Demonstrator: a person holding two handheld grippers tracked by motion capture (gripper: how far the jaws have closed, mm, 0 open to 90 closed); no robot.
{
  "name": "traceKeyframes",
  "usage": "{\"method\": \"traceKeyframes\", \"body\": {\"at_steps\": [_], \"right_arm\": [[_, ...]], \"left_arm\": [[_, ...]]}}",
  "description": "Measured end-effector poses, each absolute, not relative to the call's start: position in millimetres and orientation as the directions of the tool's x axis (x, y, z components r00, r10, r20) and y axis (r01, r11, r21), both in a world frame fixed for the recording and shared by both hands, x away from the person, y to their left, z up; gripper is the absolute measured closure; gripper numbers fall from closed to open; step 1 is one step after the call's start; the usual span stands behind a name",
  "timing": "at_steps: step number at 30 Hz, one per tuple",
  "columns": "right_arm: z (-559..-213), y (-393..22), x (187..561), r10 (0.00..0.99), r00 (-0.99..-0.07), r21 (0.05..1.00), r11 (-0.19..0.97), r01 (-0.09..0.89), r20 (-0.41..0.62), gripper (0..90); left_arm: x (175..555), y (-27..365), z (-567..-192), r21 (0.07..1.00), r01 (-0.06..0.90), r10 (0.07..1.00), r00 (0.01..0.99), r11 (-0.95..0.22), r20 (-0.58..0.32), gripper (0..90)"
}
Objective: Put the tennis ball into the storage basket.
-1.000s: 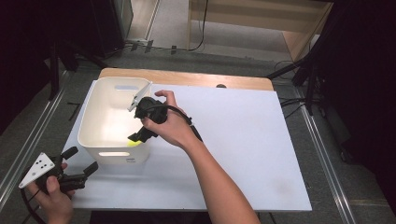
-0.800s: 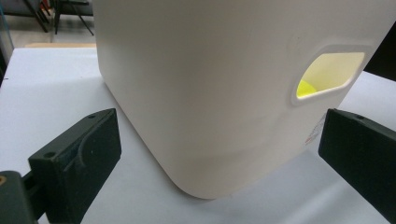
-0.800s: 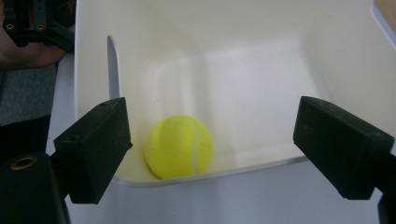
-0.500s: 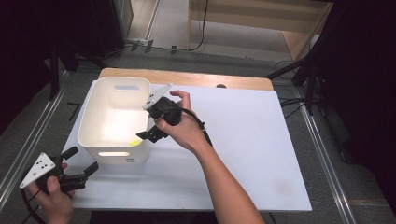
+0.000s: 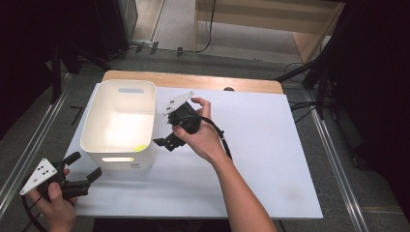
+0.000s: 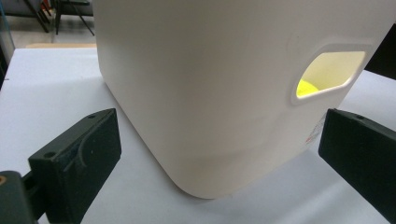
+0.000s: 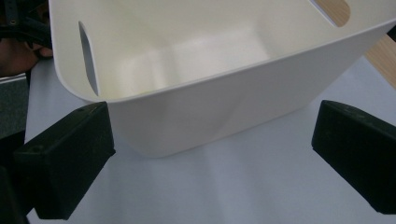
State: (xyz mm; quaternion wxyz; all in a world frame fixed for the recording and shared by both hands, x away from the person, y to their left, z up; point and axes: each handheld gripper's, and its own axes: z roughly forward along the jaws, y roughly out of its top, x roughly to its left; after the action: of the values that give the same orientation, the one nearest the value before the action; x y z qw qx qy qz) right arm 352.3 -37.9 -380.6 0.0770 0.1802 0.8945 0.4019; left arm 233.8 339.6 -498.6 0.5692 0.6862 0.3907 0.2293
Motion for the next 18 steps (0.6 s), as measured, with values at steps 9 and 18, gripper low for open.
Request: {"method": "traceKeyframes", "body": {"at_steps": [9, 18], "right_arm": [[-389, -67, 345, 0.438, -0.899, 0.768, 0.569, 0.296, 0.021, 0.0], [-403, -105, 335, 0.506, -0.861, 0.785, 0.513, 0.347, 0.05, 0.0]], "left_arm": [[233, 339, -499, 0.959, 0.278, 0.801, 0.586, -0.056, -0.123, 0.0], [233, 338, -499, 0.959, 0.277, 0.8, 0.587, -0.059, -0.12, 0.0]]}}
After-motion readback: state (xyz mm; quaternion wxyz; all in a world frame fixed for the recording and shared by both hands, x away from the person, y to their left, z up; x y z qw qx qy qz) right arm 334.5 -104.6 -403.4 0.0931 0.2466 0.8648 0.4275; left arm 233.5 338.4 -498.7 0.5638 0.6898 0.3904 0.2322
